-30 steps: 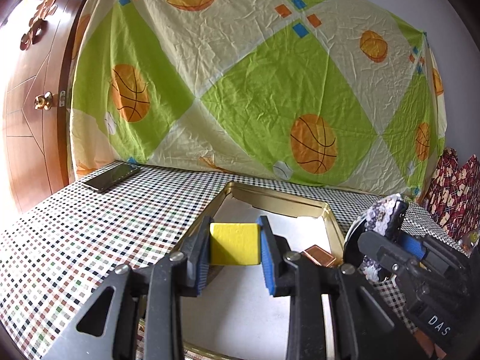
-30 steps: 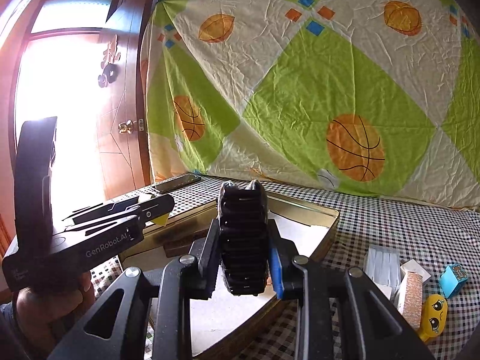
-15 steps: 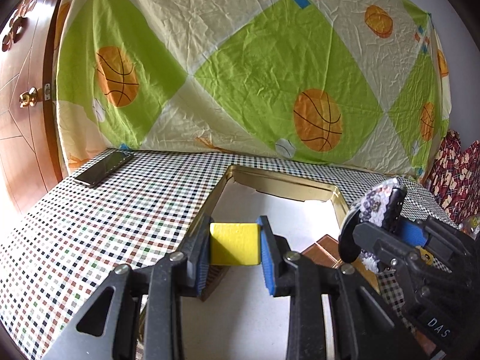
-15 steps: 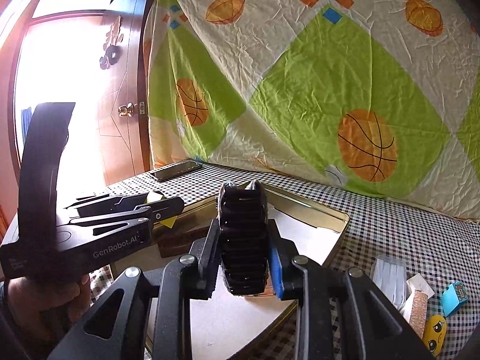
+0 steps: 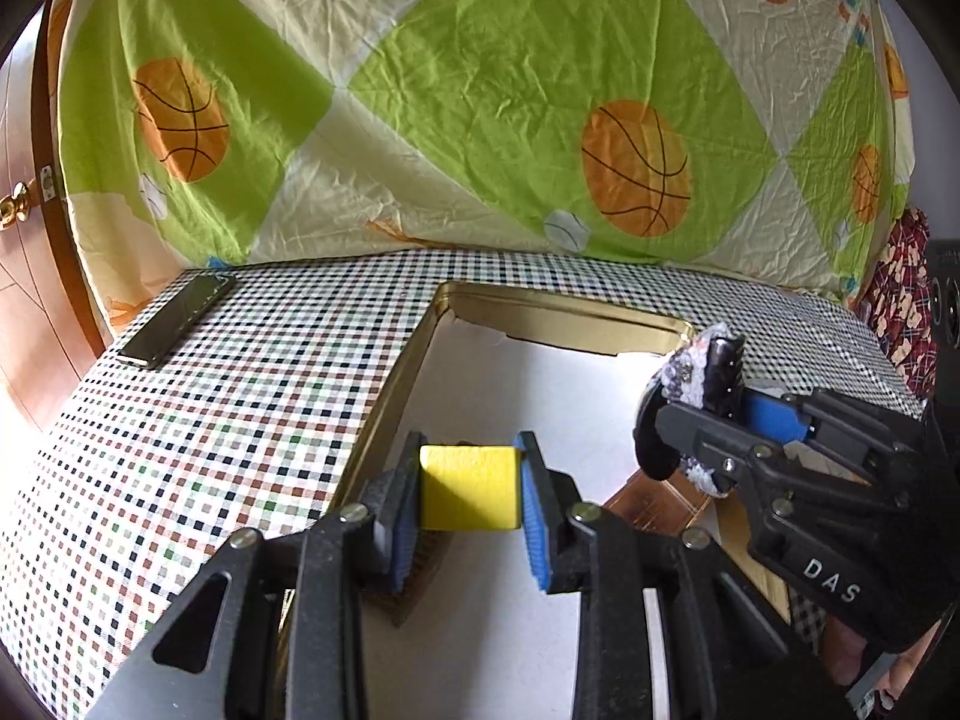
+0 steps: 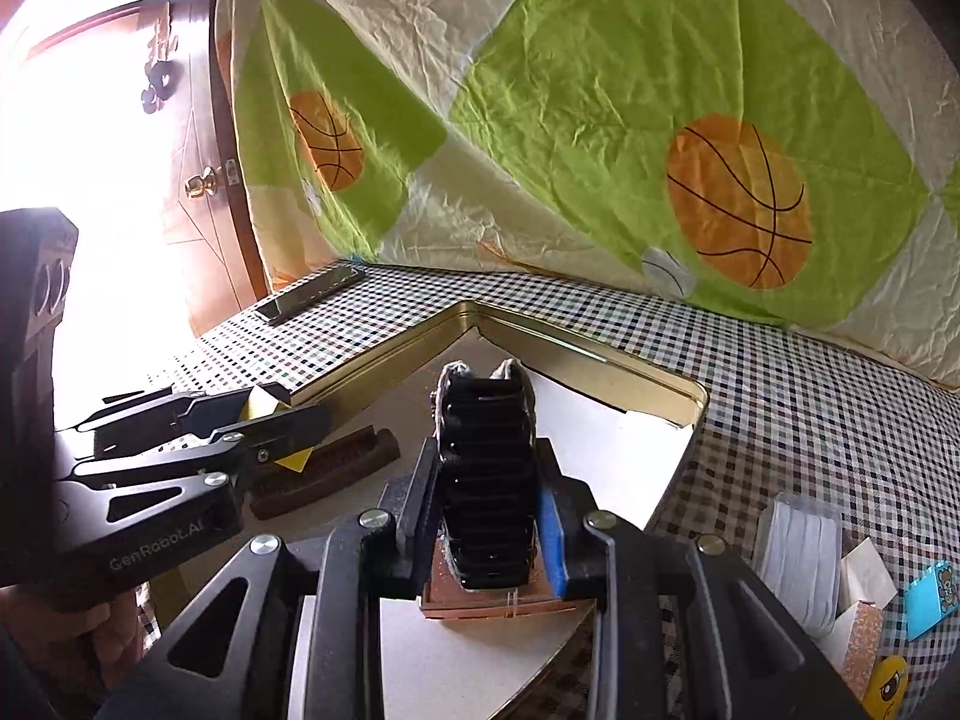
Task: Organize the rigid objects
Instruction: 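Drop yellow cube into tin from left tool while right tool releases black object, then grasp cork-textured strip with left tool while right tool grasps yellow emoji-face box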
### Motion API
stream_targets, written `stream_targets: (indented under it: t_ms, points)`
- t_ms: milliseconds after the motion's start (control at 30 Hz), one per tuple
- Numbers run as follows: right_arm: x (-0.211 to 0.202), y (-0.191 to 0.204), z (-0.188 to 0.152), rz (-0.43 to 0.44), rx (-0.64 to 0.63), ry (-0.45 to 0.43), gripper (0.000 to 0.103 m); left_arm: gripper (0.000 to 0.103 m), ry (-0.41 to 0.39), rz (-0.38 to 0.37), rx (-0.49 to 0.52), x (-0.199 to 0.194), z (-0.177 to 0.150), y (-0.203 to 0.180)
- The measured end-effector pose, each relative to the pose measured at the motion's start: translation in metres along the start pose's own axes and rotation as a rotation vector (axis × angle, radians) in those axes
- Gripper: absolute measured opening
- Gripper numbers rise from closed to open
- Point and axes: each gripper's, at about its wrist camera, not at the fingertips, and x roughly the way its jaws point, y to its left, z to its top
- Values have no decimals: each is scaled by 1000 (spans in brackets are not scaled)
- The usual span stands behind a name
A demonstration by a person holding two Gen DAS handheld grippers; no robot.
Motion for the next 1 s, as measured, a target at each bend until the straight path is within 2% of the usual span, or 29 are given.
stream_targets:
  t_ms: [133,333,367,400,467,567,633,767,1000]
  points:
    - [12,-7,2,-1,15,32,30,28,50,-2,30,12,3,-6]
    - [18,-15,6,-13,38,26,31,30,60,25,60,19,4,-14]
    - [18,-16,7,-15,45,22,33,36,62,33,62,20,5,-15]
    - [19,-18,8,-16,51,17,36,48,61,40,61,20,6,-15]
    - [16,-20,10,-23,61,2,53,60,38,50,54,16,6,-14]
    - [4,-26,10,-26,79,-27,62,70,5,54,35,8,5,-11]
    - [-9,-31,6,-24,101,-53,65,75,-30,61,17,0,3,-10]
    - [-46,-40,-9,-39,103,-111,65,97,-117,60,-10,-23,-6,-16]
    - [-118,-82,-52,-183,129,-205,68,98,-203,1,16,-46,-24,-59]
